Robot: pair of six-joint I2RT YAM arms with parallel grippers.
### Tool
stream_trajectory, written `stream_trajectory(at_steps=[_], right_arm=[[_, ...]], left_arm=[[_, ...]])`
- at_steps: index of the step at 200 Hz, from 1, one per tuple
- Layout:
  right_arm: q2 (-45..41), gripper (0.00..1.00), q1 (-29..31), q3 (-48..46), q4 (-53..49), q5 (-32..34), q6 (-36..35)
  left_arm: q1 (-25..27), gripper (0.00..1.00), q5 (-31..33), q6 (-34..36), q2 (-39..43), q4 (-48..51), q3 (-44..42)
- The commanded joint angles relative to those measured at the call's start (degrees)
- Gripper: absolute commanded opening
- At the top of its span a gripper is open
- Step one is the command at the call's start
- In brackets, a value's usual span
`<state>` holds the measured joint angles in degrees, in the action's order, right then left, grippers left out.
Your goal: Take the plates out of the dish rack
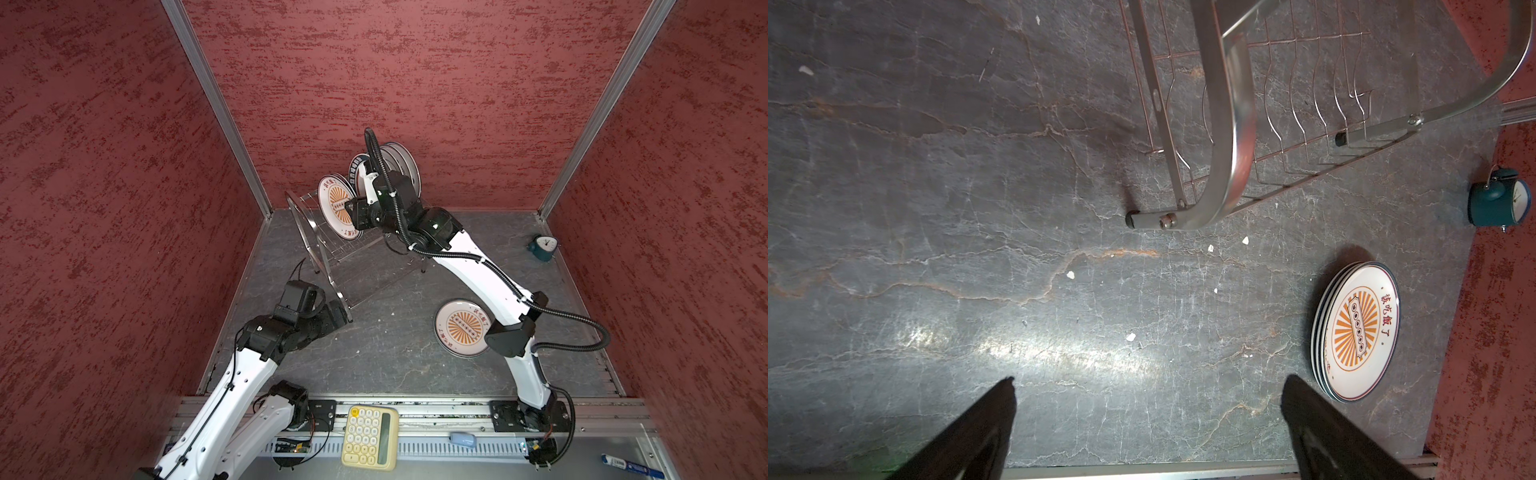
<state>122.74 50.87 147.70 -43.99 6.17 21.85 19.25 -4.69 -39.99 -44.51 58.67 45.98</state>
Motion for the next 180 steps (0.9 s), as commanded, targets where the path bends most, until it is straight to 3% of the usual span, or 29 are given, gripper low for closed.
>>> stream_trajectory(at_steps=[1,86,144,180], right_arm=[[-0.5,0.42,0.2,2.1,0.3,-1.3,-0.1],[-2.0,0.40,0.2,1.8,-0.3,-1.9,0.3],[-4.0,0.48,-0.1,0.9,-1.1,-2.1,-0.4],[-7.0,0.50,-1.7,-4.5,0.8,-4.6,0.6]], left_arm=[[-0.4,0.99,-0.5,1.3,0.5,-1.2,-0.4],[-0.4,0.99,-0.8,1.3,-0.2,-2.2,-1.2],[-0.5,1.00,-1.1,1.3,-1.0,-3.1,-1.7],[-0.4,0.99,-1.1,1.3,-1.0,-3.3,-1.8]])
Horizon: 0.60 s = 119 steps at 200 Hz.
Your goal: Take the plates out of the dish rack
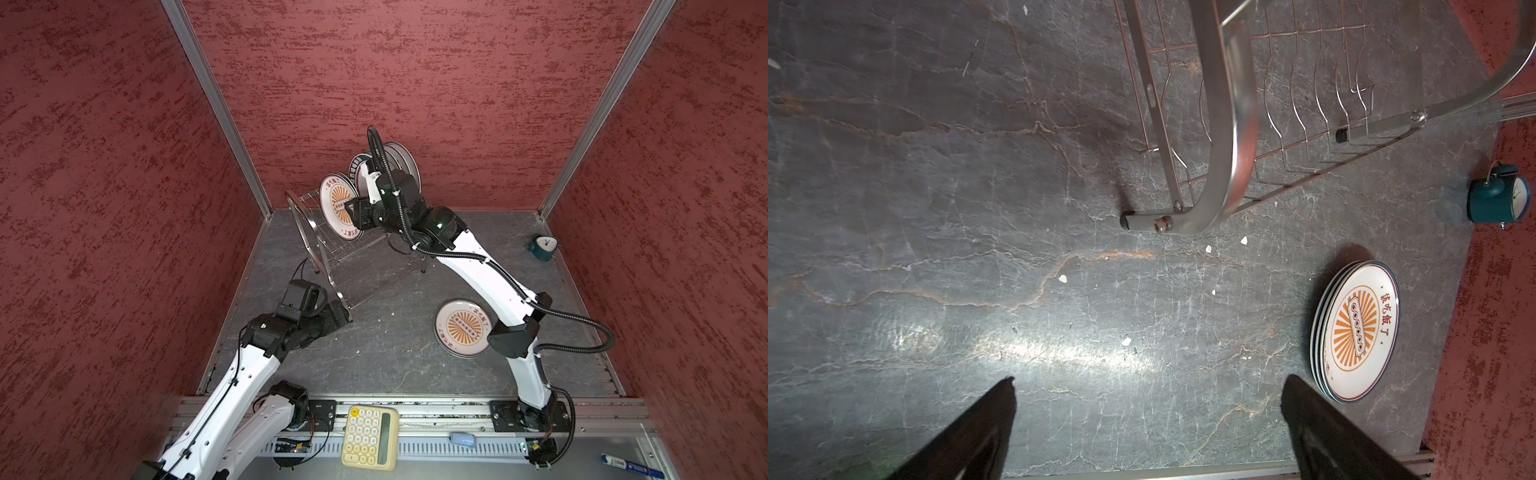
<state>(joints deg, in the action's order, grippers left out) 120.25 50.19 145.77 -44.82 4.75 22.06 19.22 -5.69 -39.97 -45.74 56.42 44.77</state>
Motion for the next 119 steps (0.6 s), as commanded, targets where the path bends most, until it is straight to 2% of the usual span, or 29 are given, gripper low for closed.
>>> stream_trajectory(at_steps=[1,44,119], right_arm=[[-4.6,0.50,-1.0,-2.8,1.8,-3.2,0.5],[-7.9,0.50,-2.8,-9.9,5.8,-5.4,1.7],[-9.2,0.43,-3.9,-13.9,9.4,-6.8,2.4]], left_arm=[[-0.4,0.99,-0.1,1.3,0.2,-1.1,-0.6],[-0.4,0.99,-0.1,1.3,0.1,-1.1,-0.7],[-0.4,0.99,0.0,1.3,0.3,-1.1,-0.8]])
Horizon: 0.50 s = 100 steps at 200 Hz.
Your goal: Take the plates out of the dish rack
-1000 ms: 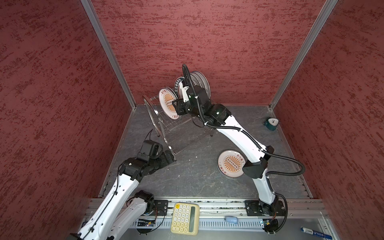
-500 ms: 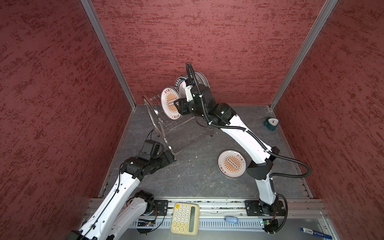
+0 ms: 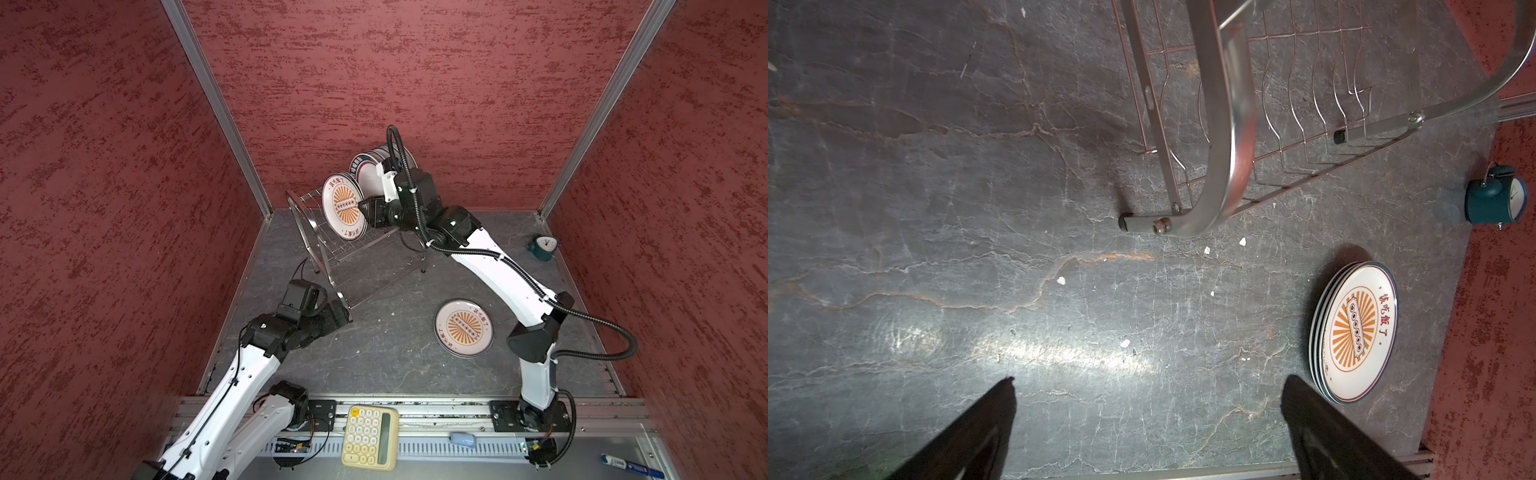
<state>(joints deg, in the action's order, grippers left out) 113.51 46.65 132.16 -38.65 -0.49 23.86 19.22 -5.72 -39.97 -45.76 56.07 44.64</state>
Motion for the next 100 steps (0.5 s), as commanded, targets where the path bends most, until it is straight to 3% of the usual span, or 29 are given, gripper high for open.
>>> stream_trajectory(at_steps=[1,100], right_arm=[[-2.6,0.43,-0.3,-0.2,3.3,-1.5,0.6],[-2.6,0.29,-1.5,-0.8,6.0,-5.9,2.0]], left_arm=[[-0.5,0.99,0.0,1.3,0.3,-0.8,-0.8],[-0.4,0.99,-0.2,1.3,0.3,-1.4,-1.5]])
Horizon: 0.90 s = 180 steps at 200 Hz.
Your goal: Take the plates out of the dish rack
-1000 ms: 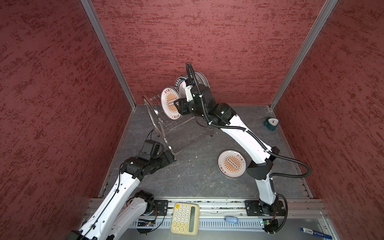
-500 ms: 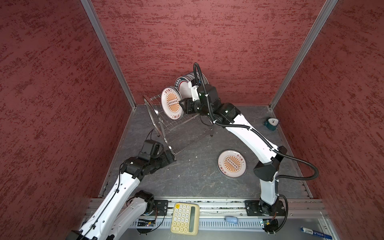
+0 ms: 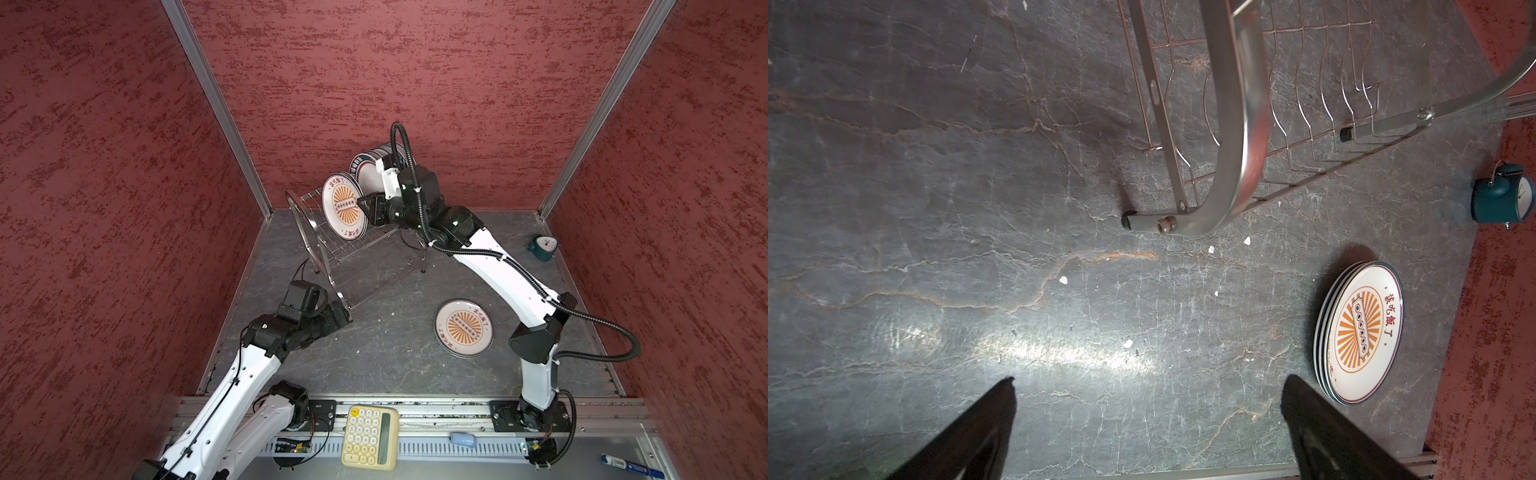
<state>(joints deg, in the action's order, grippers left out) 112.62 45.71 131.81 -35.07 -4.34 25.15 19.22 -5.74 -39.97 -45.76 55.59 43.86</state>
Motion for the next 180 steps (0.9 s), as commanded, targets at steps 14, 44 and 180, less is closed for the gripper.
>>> stream_trajectory(at_steps=[14,44,180], right_arm=[[-1.6,0.26,-0.7,-0.6,2.9,-2.4,0.8],[-1.7,0.22,-1.0,-0.6,3.8,-3.4,1.0],[1.4,0.11,-1.5,3.6,0.7,-4.8,1.4]], left_arm=[[-0.4,1.00,-0.1,1.3,0.4,-0.8,-0.7],[-0.5,0.99,-0.1,1.4,0.3,-0.9,-0.7],[-0.5,0.99,-0.3,1.4,0.0,-1.3,-1.0]])
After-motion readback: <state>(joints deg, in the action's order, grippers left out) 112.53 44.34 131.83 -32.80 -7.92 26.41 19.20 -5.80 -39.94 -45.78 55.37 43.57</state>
